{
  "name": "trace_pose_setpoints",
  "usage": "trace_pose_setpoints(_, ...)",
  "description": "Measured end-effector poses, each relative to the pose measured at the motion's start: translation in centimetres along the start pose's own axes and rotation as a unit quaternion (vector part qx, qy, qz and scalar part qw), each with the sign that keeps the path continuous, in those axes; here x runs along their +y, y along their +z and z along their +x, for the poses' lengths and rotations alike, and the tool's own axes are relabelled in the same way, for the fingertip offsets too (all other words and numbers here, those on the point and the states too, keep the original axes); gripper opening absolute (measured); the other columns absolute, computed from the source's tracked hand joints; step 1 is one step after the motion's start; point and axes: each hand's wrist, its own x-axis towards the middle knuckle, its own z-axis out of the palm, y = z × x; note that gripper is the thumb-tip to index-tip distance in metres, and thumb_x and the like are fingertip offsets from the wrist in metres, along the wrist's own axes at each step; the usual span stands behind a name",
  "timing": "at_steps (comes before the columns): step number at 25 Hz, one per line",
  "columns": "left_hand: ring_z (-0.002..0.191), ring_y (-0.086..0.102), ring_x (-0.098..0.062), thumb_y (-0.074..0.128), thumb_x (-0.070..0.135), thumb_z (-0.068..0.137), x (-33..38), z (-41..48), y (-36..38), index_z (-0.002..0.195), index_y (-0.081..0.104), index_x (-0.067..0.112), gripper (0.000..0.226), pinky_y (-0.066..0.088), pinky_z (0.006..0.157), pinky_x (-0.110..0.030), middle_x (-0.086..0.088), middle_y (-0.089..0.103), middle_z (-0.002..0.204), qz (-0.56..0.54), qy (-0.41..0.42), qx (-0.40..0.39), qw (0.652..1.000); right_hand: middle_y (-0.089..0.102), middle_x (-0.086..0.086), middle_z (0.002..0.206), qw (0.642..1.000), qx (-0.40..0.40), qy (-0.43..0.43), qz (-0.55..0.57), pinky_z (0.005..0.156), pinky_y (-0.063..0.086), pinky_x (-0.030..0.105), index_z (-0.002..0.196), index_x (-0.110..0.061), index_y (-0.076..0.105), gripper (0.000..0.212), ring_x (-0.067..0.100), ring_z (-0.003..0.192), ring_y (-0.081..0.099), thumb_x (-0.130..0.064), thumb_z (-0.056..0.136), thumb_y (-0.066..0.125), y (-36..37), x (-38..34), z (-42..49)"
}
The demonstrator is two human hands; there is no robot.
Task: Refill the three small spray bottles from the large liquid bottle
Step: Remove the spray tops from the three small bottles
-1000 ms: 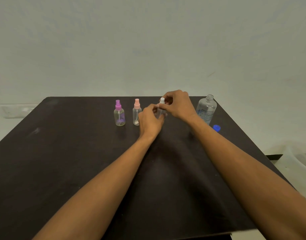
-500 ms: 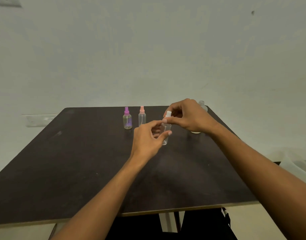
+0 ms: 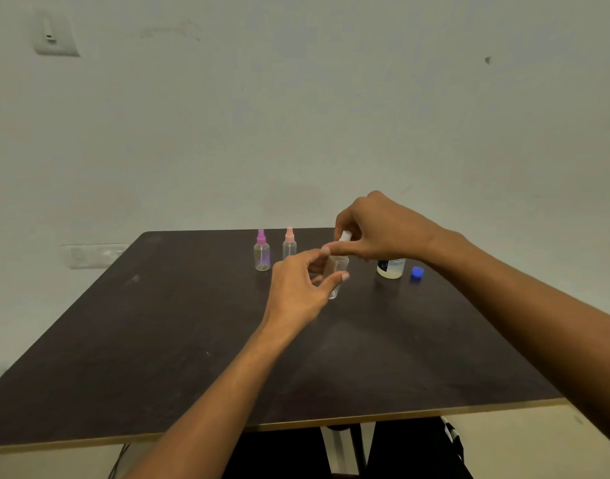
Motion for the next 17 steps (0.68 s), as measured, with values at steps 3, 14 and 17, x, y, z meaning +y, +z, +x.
trace_pose_setpoints(3,0.088,0.069,0.006,0.087,0.034,0.082,0.0,-0.1,-0.3,0.129,0.072,0.02,0.052,0.046,0.072,0.003,0.007,0.077,0.108,-0.019,-0.005,0.004,1.0,0.075,-0.004,0.067,0.998,-0.056,0.002,0.017,0.067,0.059,0.027,0.088,-0.021,0.075,0.023,0.005,0.061,0.071,-0.043,0.092,0.078,-0.1,-0.5,0.6)
trace_pose_setpoints(14,0.093,0.072,0.0,0.086,0.032,0.083,0.1,-0.1,-0.3,0.132,0.07,0.019,0.053,0.051,0.082,-0.002,0.004,0.078,0.112,-0.034,-0.014,0.016,0.999,0.077,-0.003,0.075,0.998,-0.045,0.036,-0.008,0.071,0.064,0.028,0.093,-0.018,0.077,0.037,0.006,0.061,0.074,-0.054,0.095,0.069,-0.2,-1.2,1.2)
trace_pose_setpoints(17,0.093,0.072,0.002,0.087,0.032,0.083,0.1,-0.1,-0.3,0.129,0.072,0.02,0.05,0.05,0.076,-0.001,0.007,0.078,0.109,-0.039,-0.014,0.013,0.999,0.075,-0.011,0.085,0.996,-0.093,0.006,-0.012,0.079,0.063,0.035,0.095,-0.023,0.077,0.01,0.008,0.076,0.073,-0.033,0.094,0.077,-1.0,-1.4,1.2)
